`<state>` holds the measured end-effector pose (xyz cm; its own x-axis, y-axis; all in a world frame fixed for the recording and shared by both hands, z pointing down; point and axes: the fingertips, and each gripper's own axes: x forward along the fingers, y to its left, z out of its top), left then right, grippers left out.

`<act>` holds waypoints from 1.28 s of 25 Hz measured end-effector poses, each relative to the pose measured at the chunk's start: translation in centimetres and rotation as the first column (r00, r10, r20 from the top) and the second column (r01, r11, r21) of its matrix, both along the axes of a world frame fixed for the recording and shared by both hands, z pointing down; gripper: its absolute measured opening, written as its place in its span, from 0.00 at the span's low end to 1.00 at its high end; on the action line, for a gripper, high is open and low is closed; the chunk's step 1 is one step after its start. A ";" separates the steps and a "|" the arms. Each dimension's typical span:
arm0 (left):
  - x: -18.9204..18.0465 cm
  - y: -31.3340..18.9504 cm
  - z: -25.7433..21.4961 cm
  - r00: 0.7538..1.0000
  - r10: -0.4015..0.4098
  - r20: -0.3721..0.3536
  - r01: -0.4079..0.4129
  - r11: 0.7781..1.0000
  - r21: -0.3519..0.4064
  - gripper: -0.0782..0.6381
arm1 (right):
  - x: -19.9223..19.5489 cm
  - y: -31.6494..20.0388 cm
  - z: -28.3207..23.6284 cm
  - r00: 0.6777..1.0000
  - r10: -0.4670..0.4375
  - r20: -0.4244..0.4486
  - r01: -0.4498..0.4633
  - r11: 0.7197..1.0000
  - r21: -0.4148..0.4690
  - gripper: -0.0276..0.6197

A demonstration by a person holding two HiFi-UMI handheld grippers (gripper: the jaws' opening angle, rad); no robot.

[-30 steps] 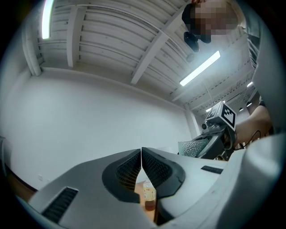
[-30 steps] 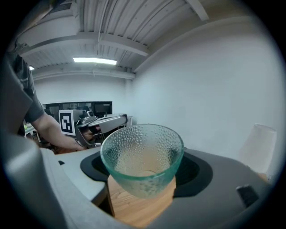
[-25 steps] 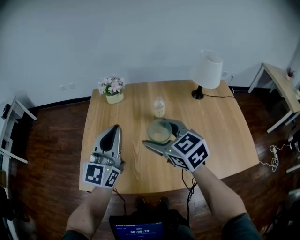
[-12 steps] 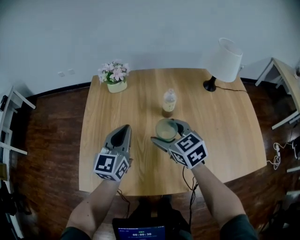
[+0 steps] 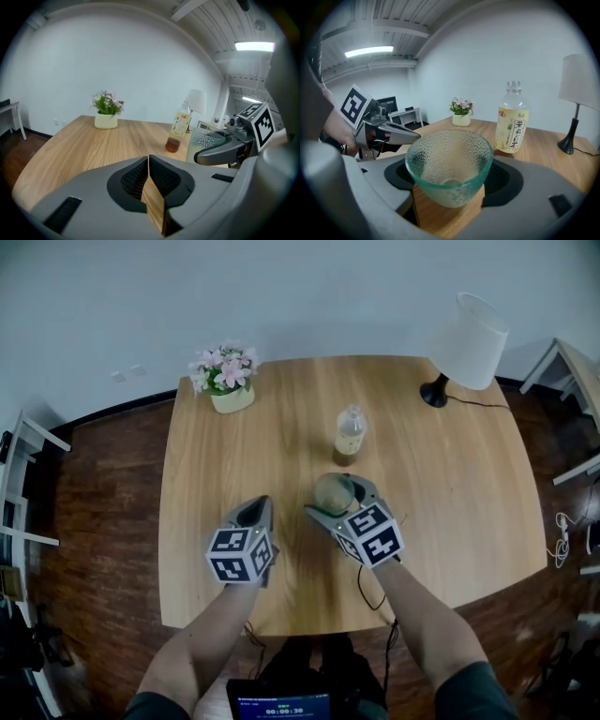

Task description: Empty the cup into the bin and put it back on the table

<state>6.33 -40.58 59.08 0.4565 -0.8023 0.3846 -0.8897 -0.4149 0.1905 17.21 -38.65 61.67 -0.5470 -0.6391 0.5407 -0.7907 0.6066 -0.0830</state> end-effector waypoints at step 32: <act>-1.2 -1.6 2.0 0.996 -0.079 0.038 0.079 0.997 -0.020 0.12 | 0.4 -2.6 4.1 0.996 0.093 0.014 -0.093 0.995 0.037 0.83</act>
<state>5.13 -42.21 61.12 0.3770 -0.8267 0.4176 -0.9262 -0.3392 0.1647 17.60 -41.25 65.76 -0.4907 -0.7074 0.5086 -0.8429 0.5333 -0.0716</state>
